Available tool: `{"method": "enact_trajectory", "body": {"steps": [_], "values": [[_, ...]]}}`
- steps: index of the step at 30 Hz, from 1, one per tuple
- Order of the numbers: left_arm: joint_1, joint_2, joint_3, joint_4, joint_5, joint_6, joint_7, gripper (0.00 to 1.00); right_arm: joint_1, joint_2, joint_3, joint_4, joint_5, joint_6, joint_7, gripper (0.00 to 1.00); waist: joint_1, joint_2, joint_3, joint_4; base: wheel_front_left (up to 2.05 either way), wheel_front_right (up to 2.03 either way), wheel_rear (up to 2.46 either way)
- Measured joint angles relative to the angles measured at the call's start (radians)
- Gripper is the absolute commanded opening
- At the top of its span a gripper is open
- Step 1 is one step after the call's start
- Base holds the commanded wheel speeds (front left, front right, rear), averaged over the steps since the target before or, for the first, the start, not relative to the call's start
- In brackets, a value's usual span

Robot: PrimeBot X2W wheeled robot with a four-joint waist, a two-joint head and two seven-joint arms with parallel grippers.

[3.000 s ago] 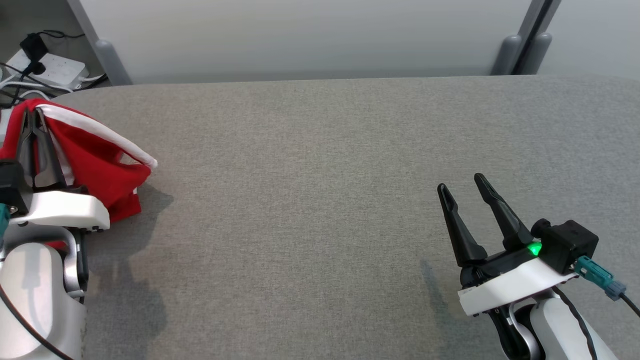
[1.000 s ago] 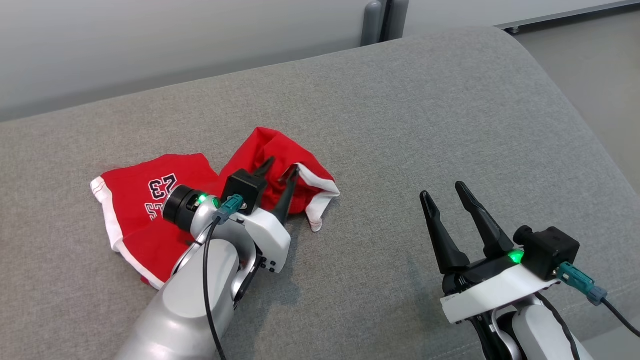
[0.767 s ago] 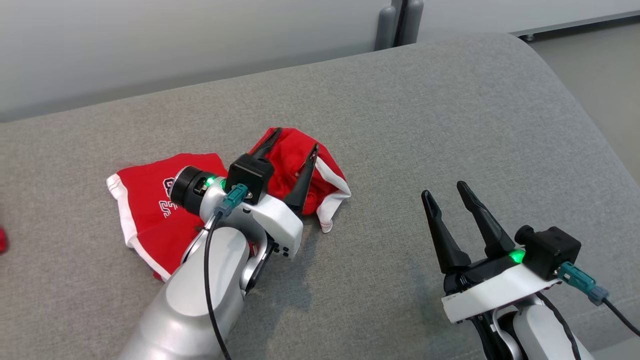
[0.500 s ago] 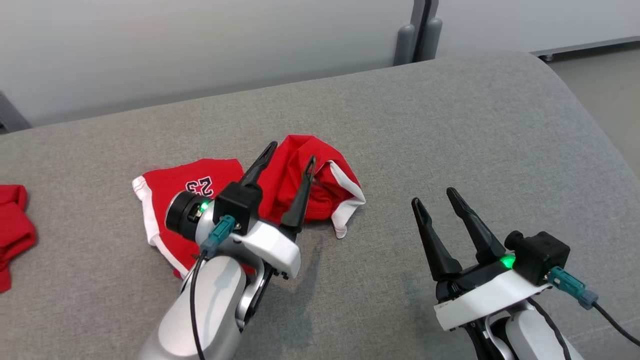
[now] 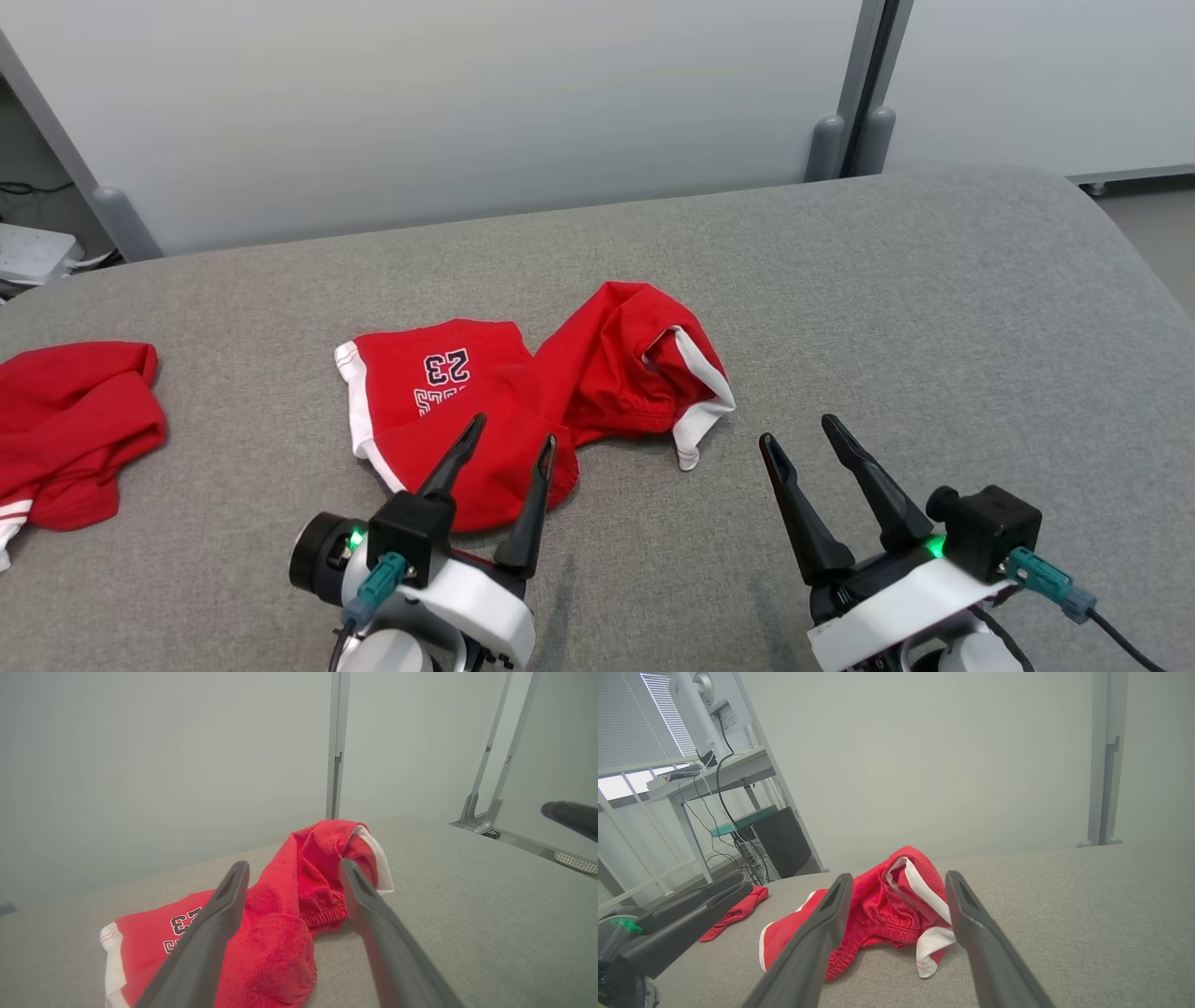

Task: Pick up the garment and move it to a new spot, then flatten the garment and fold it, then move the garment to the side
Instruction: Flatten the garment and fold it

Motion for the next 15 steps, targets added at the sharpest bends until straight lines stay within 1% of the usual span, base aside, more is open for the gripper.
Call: {"method": "enact_trajectory", "body": {"steps": [8,12,15], "values": [[0.061,-0.007,-0.012,0.002,0.022,-0.023,0.000,1.00,0.015,-0.012,0.000,0.002,0.001,0.000,0.000,1.00,0.0000,0.0000,-0.023,0.016,0.00,0.00,0.00],[0.060,-0.012,-0.022,0.013,0.023,-0.033,0.000,1.00,0.029,-0.016,0.003,0.003,0.002,0.000,0.000,1.00,0.0000,0.0000,-0.026,0.012,0.00,0.00,0.00],[0.054,-0.023,-0.026,0.042,0.017,-0.051,0.000,1.00,0.028,-0.018,0.002,0.004,0.007,0.000,0.000,1.00,-0.0001,0.0000,-0.023,0.002,0.00,0.00,0.00]]}}
